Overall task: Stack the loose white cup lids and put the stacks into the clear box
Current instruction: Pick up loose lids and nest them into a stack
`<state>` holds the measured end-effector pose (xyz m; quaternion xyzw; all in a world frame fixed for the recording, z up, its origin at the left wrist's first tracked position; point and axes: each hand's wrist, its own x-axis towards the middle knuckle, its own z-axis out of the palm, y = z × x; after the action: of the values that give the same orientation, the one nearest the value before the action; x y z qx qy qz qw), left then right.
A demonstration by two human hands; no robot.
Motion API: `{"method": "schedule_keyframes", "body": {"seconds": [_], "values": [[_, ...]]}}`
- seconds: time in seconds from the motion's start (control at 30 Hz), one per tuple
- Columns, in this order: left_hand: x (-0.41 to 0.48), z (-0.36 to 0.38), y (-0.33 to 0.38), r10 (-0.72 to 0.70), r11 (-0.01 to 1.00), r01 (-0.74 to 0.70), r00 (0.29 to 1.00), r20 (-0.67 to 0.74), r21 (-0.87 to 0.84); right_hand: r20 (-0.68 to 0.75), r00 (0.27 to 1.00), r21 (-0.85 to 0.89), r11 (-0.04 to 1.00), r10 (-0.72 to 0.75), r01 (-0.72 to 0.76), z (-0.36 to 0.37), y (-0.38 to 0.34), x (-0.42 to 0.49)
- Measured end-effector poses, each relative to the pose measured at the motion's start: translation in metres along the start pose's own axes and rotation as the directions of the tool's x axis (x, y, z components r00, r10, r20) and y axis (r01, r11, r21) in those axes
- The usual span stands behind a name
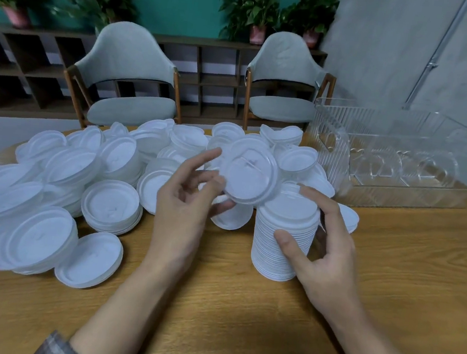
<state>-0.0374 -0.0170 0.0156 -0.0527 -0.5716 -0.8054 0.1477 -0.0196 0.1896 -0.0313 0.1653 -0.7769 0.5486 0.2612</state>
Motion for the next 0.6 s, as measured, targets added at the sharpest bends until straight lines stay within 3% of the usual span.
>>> {"method": "schedule_keyframes", "body": {"seconds": [0.13,0.5,0.6], "values": [[-0.003,0.008,-0.005,-0.053,0.998,0.046,0.986,0.158,0.047,0.006,1.000,0.003,1.000,0.003,-0.003,0.002,-0.002,0.000],[-0.008,0.011,-0.016,0.008,0.936,-0.096,0.968,0.251,0.339,0.037,0.999,-0.002,1.000,0.006,-0.006,0.002,0.001,-0.001],[-0.007,0.010,-0.015,0.017,0.948,-0.130,0.932,0.363,0.291,0.037,0.999,0.003,1.000,0.004,-0.004,0.002,0.000,-0.001]]}}
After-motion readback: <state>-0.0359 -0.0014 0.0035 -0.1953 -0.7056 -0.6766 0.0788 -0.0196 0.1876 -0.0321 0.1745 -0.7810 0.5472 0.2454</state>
